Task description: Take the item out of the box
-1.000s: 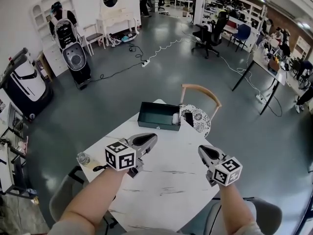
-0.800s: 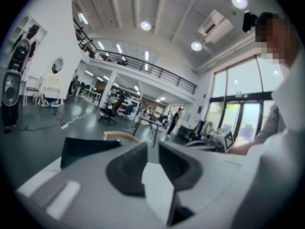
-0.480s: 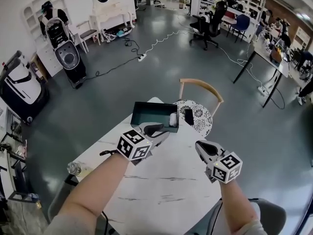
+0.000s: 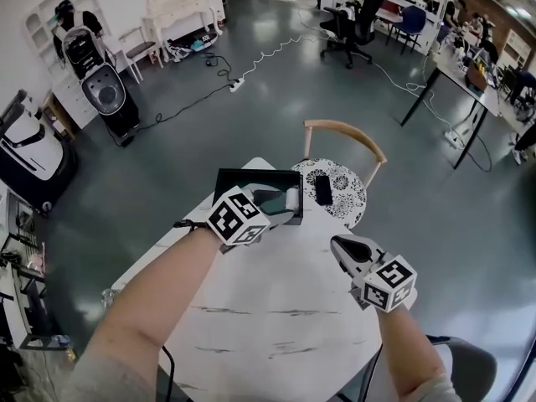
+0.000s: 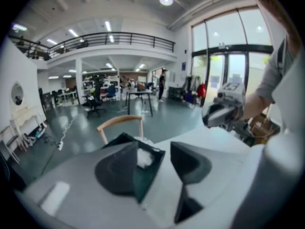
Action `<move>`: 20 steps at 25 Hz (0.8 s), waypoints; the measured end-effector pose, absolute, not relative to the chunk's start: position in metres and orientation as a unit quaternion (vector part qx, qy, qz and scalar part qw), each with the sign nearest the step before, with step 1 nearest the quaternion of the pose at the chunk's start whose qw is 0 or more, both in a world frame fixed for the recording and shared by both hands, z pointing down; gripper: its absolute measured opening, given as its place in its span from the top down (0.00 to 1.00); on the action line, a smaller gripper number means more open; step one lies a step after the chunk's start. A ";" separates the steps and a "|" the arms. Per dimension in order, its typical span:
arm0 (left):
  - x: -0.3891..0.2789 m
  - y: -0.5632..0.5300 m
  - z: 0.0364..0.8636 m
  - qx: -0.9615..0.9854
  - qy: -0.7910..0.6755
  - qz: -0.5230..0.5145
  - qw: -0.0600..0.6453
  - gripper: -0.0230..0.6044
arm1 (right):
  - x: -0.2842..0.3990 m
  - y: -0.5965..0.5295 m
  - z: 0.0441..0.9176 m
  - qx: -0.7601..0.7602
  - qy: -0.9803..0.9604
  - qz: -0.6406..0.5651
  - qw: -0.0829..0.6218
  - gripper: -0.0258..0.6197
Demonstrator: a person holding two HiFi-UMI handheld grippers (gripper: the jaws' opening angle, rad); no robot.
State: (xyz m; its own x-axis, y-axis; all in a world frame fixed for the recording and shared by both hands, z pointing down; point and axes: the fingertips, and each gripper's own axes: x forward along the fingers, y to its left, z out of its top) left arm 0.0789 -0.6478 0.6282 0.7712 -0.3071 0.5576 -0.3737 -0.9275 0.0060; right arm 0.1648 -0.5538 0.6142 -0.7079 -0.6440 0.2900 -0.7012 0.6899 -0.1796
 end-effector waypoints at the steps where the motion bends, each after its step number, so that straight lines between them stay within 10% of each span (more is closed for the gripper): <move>1: 0.079 -0.652 0.635 0.936 -0.171 0.304 0.049 0.61 | 0.165 -0.556 0.617 0.368 -0.913 0.141 0.103 0.95; 20: 0.097 -0.687 0.700 0.882 -0.006 0.466 -0.064 0.40 | 0.176 -0.564 0.656 0.373 -0.909 0.161 0.098 0.95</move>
